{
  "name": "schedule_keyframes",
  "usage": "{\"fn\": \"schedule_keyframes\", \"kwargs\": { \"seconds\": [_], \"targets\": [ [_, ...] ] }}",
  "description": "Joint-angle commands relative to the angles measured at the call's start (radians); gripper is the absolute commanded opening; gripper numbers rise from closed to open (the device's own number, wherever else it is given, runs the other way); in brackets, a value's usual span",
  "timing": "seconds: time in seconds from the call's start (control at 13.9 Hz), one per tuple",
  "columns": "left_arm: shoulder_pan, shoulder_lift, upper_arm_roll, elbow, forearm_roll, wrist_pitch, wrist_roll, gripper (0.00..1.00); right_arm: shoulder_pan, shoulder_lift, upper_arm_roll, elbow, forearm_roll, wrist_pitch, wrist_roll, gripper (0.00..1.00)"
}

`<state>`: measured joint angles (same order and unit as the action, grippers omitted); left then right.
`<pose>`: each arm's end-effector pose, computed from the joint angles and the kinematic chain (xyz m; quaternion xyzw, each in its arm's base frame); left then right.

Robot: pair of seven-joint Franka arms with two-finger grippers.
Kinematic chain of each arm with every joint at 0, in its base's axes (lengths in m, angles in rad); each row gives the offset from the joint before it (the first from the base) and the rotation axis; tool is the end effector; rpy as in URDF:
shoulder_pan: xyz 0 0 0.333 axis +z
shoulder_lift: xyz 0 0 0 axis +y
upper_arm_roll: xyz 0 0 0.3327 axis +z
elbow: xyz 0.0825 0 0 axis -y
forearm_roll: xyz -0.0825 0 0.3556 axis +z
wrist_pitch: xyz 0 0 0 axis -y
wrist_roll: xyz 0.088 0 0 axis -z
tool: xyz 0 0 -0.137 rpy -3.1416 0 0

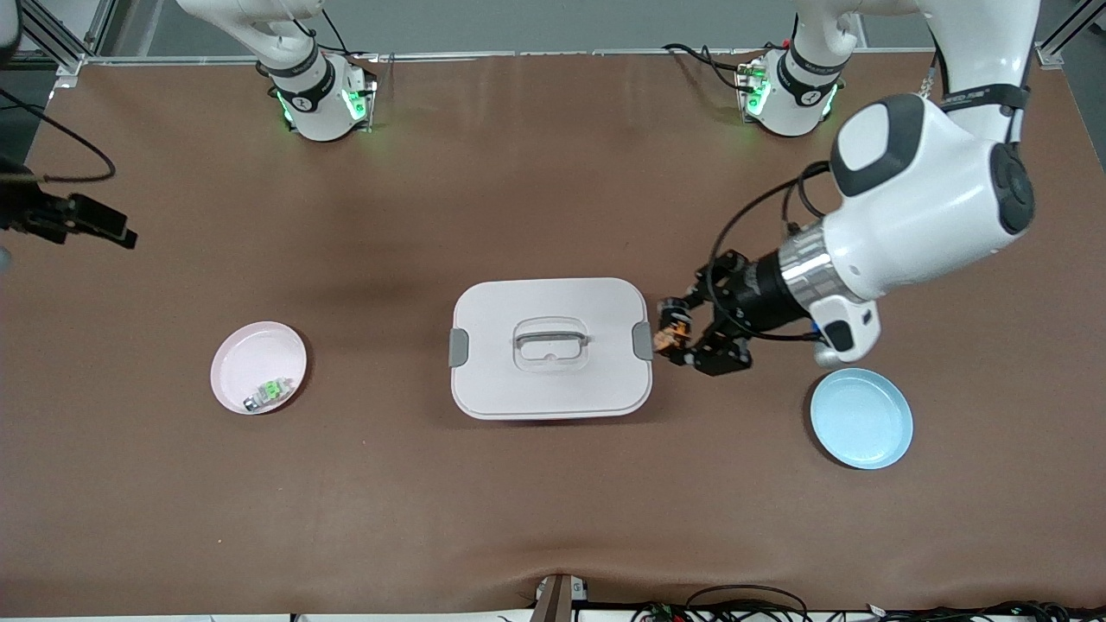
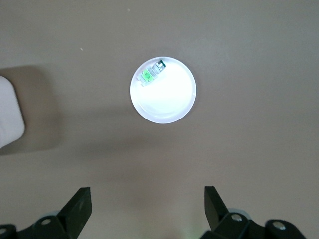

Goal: Transfer orange switch to right arm and place
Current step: 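Lift the switch with the left gripper and carry it toward the box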

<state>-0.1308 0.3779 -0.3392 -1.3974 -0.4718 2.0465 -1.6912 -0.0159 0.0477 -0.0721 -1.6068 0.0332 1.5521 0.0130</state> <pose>0.6112 -0.3069 0.5372 0.7204 0.6199 -0.1800 0.2537 0.5315 -0.0414 0.5687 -0.9973 0.0510 0.0505 0.0168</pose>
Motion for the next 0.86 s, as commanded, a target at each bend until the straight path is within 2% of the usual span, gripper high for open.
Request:
{"fn": "schedule_keyframes", "kwargs": {
  "seconds": [0.0, 0.14, 0.43, 0.5, 0.65, 0.79],
  "targets": [
    [0.0, -0.005, -0.059, 0.018, -0.019, 0.001, -0.147, 0.24, -0.007, 0.038, 0.005, 0.041, 0.011, -0.01, -0.004, 1.0],
    [-0.035, -0.001, -0.087, 0.018, -0.014, 0.004, -0.264, 0.25, 0.005, 0.053, 0.009, 0.041, 0.007, -0.018, -0.004, 1.0],
    [-0.133, 0.021, -0.081, 0.021, -0.008, 0.082, -0.406, 0.25, 0.045, 0.047, 0.014, 0.041, 0.025, -0.033, -0.002, 1.0],
    [-0.16, 0.027, -0.078, 0.021, -0.007, 0.105, -0.426, 0.25, 0.04, 0.041, 0.012, 0.041, 0.092, -0.038, -0.022, 1.0],
    [-0.202, 0.036, -0.075, 0.02, -0.001, 0.133, -0.43, 0.25, 0.019, 0.032, 0.003, 0.034, 0.285, -0.046, -0.051, 1.0],
    [-0.249, 0.048, -0.075, 0.02, 0.03, 0.144, -0.439, 0.25, 0.008, 0.023, 0.003, 0.03, 0.405, -0.044, -0.05, 1.0]
  ]
}}
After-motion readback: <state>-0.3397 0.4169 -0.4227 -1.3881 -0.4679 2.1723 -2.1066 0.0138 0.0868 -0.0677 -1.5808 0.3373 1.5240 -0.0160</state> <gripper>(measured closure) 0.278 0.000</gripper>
